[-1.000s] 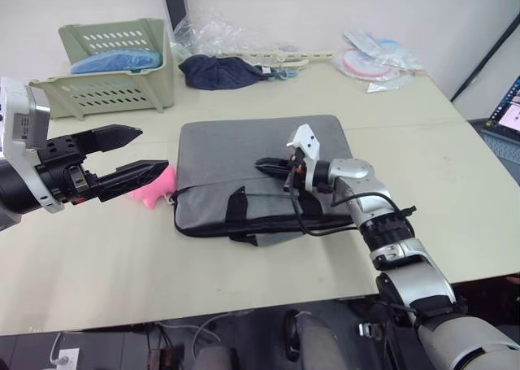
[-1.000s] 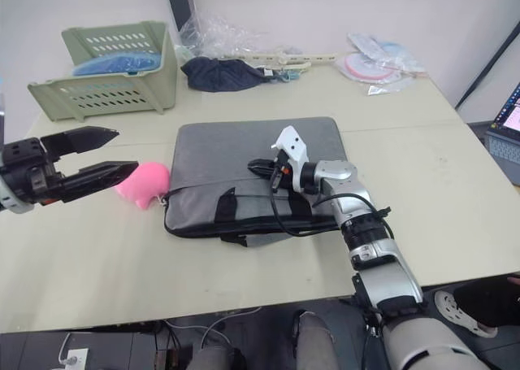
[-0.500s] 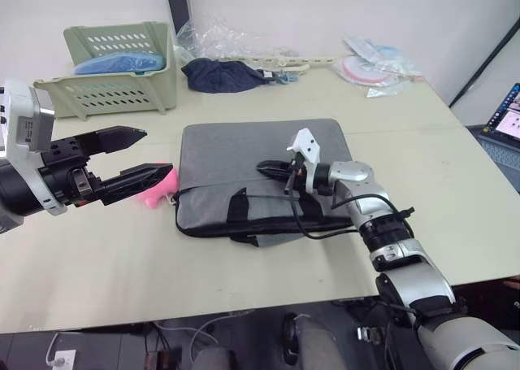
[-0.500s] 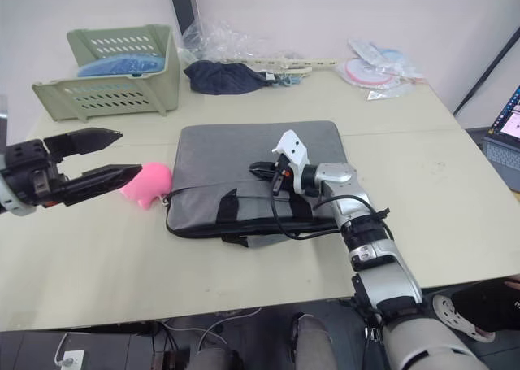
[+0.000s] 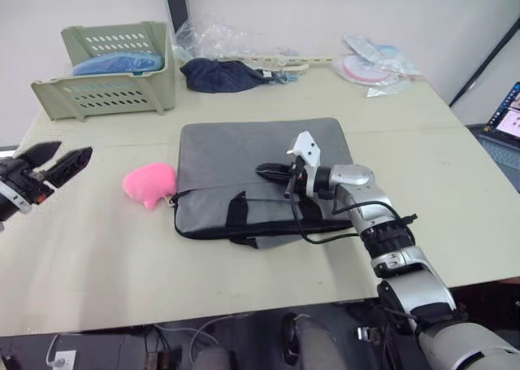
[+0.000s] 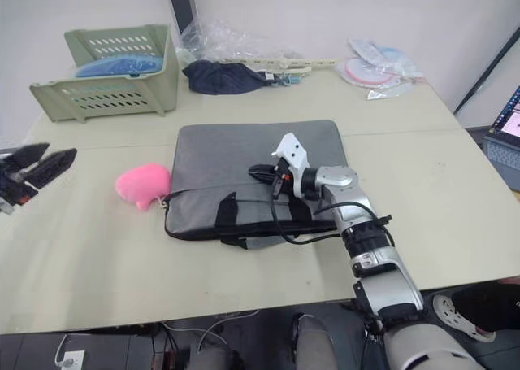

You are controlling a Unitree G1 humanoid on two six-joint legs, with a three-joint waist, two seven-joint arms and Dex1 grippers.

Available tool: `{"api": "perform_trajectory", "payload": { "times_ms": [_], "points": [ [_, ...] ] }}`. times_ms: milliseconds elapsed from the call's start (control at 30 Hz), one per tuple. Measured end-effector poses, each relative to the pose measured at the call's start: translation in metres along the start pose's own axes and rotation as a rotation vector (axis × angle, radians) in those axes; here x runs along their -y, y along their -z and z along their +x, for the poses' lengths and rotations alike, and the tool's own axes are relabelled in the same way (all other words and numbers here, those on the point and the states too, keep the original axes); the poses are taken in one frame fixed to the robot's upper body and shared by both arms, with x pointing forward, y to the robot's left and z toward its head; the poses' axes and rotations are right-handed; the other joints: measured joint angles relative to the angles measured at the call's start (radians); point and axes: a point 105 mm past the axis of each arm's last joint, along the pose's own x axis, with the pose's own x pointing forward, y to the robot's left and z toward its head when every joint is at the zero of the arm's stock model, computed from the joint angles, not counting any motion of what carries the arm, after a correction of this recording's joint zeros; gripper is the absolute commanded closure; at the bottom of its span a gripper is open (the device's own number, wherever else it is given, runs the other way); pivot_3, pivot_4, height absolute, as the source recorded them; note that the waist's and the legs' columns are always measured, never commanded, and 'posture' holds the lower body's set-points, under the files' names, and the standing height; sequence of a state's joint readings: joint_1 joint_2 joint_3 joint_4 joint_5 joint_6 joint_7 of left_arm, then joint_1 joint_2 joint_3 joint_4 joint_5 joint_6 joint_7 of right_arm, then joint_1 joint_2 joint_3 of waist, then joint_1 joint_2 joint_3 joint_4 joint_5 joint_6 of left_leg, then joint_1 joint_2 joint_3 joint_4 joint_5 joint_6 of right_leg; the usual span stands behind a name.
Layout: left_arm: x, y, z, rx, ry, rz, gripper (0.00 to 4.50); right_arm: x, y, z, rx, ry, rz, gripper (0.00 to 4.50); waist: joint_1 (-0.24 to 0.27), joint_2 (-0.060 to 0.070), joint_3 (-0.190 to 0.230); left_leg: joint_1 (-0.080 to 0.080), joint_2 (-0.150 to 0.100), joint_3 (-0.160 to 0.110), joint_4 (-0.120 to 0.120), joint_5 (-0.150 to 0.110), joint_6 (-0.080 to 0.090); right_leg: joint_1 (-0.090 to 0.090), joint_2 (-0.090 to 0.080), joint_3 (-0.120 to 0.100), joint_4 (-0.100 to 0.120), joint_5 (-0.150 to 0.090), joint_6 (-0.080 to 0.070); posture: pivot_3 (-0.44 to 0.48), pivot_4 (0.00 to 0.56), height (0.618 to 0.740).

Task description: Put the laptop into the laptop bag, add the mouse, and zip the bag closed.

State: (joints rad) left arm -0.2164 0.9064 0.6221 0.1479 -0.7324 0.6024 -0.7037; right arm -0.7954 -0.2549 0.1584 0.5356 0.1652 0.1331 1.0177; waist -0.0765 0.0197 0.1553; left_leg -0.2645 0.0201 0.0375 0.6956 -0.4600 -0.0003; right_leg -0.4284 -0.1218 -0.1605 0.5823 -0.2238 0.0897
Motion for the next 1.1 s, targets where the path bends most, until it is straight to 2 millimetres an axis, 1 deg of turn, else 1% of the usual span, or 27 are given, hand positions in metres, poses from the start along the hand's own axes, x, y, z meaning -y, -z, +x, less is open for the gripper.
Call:
{"api": "perform_trajectory", "payload": {
  "times_ms": [33, 67, 133, 167, 267, 367, 533, 567, 600, 667, 767, 1000, 1100],
  "points": [
    [-0.002, 0.005, 0.002, -0.008, 0.002, -0.007, 0.0, 0.0, 0.001, -0.001, -0.001, 0.002, 0.001, 4.42, 0.001, 0.0, 0.0, 0.0, 0.0, 0.0, 0.0, 0.0, 0.0, 0.0, 0.0, 0.0, 0.0, 0.0, 0.0, 0.0, 0.15, 0.74],
    [-0.008, 0.017, 0.006, -0.031, 0.0, -0.019, 0.0, 0.0, 0.0, -0.001, -0.002, 0.004, 0.001, 4.42, 0.002, -0.002, -0.001, 0.0, 0.001, 0.0, 0.0, 0.0, -0.001, 0.0, 0.002, -0.001, 0.0, 0.0, 0.0, 0.0, 0.15, 0.74],
    [-0.01, 0.029, 0.016, -0.043, 0.033, -0.026, 0.0, -0.002, 0.002, -0.002, -0.003, 0.009, 0.005, 4.42, 0.005, -0.004, -0.003, 0.0, 0.003, 0.0, 0.0, 0.0, -0.001, 0.0, 0.003, -0.001, 0.0, 0.0, 0.0, 0.0, 0.15, 0.74],
    [-0.008, 0.032, 0.025, -0.05, 0.065, -0.021, 0.0, -0.002, 0.002, -0.003, -0.003, 0.011, 0.007, 4.42, 0.006, -0.006, -0.003, 0.0, 0.004, 0.0, 0.0, -0.001, -0.001, 0.0, 0.004, -0.001, 0.0, 0.0, 0.0, 0.0, 0.15, 0.74],
    [0.0, 0.033, 0.044, -0.042, 0.126, -0.01, 0.0, -0.003, 0.002, -0.004, -0.004, 0.018, 0.012, 4.42, 0.009, -0.006, -0.004, 0.0, 0.005, 0.0, 0.0, -0.001, -0.002, 0.0, 0.005, -0.002, 0.0, 0.0, 0.0, 0.0, 0.15, 0.74],
    [0.005, 0.035, 0.056, -0.045, 0.165, -0.011, 0.0, -0.005, 0.001, -0.003, 0.0, 0.015, 0.011, 4.42, 0.004, -0.007, -0.004, 0.0, 0.006, 0.002, 0.0, -0.001, -0.002, 0.0, 0.006, -0.002, 0.0, 0.0, 0.0, 0.0, 0.15, 0.74],
    [0.002, 0.04, 0.057, -0.052, 0.171, -0.021, 0.0, -0.006, 0.001, -0.004, -0.001, 0.021, 0.014, 4.42, 0.003, -0.007, -0.004, 0.0, 0.007, 0.001, 0.0, -0.001, -0.002, 0.0, 0.006, -0.003, 0.0, 0.0, 0.0, 0.0, 0.15, 0.74],
    [0.003, 0.046, 0.058, -0.066, 0.177, -0.033, 0.0, -0.006, 0.002, -0.004, -0.002, 0.024, 0.015, 4.42, 0.004, -0.007, -0.004, 0.0, 0.007, 0.001, 0.001, -0.001, -0.002, 0.0, 0.006, -0.003, 0.0, 0.0, 0.0, 0.0, 0.15, 0.74],
    [0.003, 0.047, 0.058, -0.067, 0.178, -0.034, 0.0, -0.006, 0.002, -0.004, -0.002, 0.025, 0.015, 4.42, 0.005, -0.006, -0.004, 0.0, 0.007, 0.001, 0.001, -0.001, -0.002, 0.0, 0.006, -0.003, 0.0, 0.0, 0.0, 0.0, 0.15, 0.74],
    [0.01, 0.061, 0.061, -0.104, 0.209, -0.057, 0.0, -0.006, 0.001, -0.005, -0.002, 0.027, 0.014, 4.42, 0.007, -0.007, -0.004, 0.0, 0.007, 0.001, 0.001, -0.001, -0.002, 0.0, 0.006, -0.003, 0.0, 0.0, 0.0, 0.0, 0.15, 0.74],
    [0.015, 0.072, 0.063, -0.121, 0.236, -0.088, 0.0, -0.007, 0.001, -0.005, -0.001, 0.027, 0.013, 4.42, 0.007, -0.007, -0.004, 0.0, 0.007, 0.001, 0.001, -0.001, -0.002, 0.0, 0.006, -0.003, 0.0, 0.0, 0.0, 0.0, 0.15, 0.74],
    [0.021, 0.083, 0.067, -0.144, 0.255, -0.105, 0.0, -0.007, 0.001, -0.006, -0.003, 0.027, 0.015, 4.42, 0.008, -0.007, -0.004, 0.0, 0.007, 0.001, 0.001, -0.001, -0.002, 0.0, 0.006, -0.003, 0.0, 0.0, 0.0, 0.0, 0.15, 0.74],
    [0.022, 0.087, 0.065, -0.154, 0.267, -0.111, 0.75, -0.007, 0.002, -0.006, -0.004, 0.03, 0.018, 4.5, 0.009, -0.007, -0.004, 0.0, 0.007, 0.001, 0.001, -0.001, -0.002, 0.0, 0.006, -0.003, 0.0, 0.0, 0.0, 0.0, 0.15, 0.74]
  ]
}}
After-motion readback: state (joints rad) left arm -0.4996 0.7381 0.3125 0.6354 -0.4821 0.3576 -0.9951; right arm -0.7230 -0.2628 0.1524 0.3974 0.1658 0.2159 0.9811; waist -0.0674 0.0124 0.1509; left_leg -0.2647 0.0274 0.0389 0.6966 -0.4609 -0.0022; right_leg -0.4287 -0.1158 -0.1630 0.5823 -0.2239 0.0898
